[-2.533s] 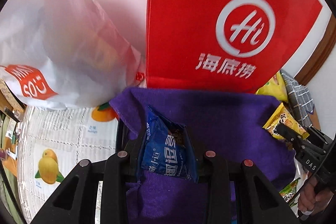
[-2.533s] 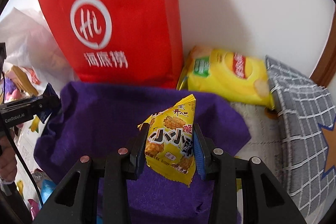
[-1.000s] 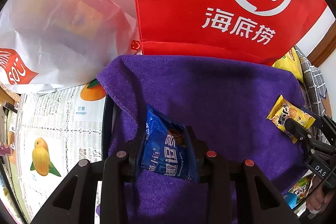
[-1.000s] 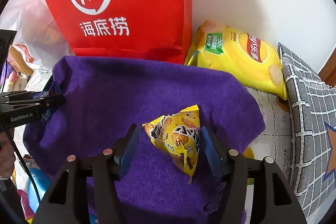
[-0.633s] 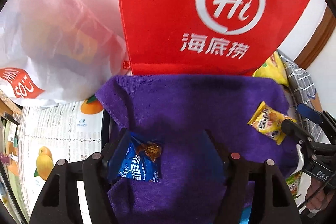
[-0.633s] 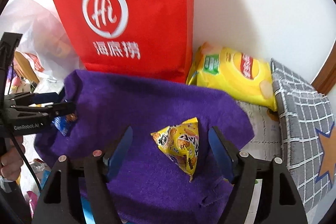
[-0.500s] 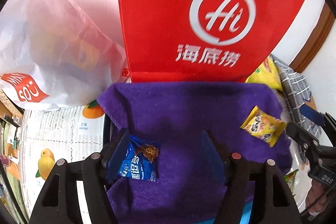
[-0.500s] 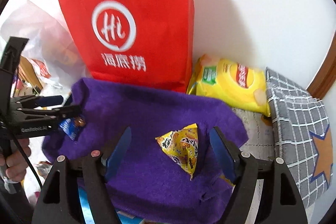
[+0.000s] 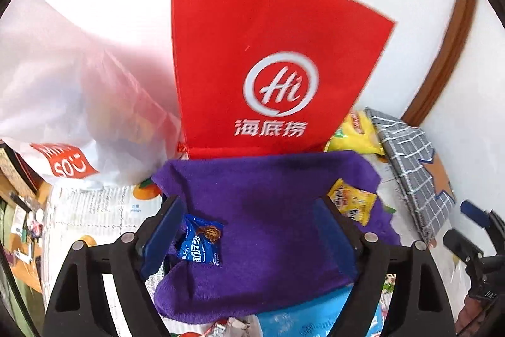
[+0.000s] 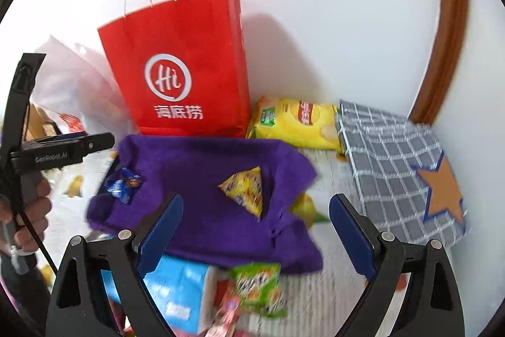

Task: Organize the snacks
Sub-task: 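Move both tools back to the pile and grasp the green chip pack with the right tool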

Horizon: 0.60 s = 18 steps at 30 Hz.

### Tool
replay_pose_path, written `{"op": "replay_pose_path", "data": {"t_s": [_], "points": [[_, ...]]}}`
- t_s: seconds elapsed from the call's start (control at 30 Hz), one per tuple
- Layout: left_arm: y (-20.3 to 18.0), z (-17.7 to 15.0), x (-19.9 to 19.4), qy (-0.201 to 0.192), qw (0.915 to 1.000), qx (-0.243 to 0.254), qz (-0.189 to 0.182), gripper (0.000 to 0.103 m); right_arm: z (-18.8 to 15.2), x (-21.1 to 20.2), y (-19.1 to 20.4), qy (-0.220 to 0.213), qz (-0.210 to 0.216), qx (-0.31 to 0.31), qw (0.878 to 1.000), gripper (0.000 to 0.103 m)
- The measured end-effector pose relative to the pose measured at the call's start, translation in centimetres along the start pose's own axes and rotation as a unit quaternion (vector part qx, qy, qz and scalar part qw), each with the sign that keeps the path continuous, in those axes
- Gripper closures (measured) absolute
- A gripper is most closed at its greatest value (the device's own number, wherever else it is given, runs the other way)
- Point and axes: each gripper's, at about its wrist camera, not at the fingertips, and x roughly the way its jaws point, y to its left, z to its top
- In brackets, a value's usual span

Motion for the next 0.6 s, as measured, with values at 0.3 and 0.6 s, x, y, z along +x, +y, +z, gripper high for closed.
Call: {"op": "replay_pose_path", "data": {"t_s": [0.3, 0.6], "points": [[-1.2, -2.7, -3.9, -0.004, 0.9997, 0.014, 0.019, 0.015, -4.4, -2.3, 0.0, -0.001, 0.004, -0.020, 1.000, 0.015], [0.6, -7.3, -4.4, 0.019, 0.9983, -0.006, 0.055, 0.015, -8.3, 3.5, -2.2, 0.060, 0.007, -0.003, 0.998, 0.029]]}}
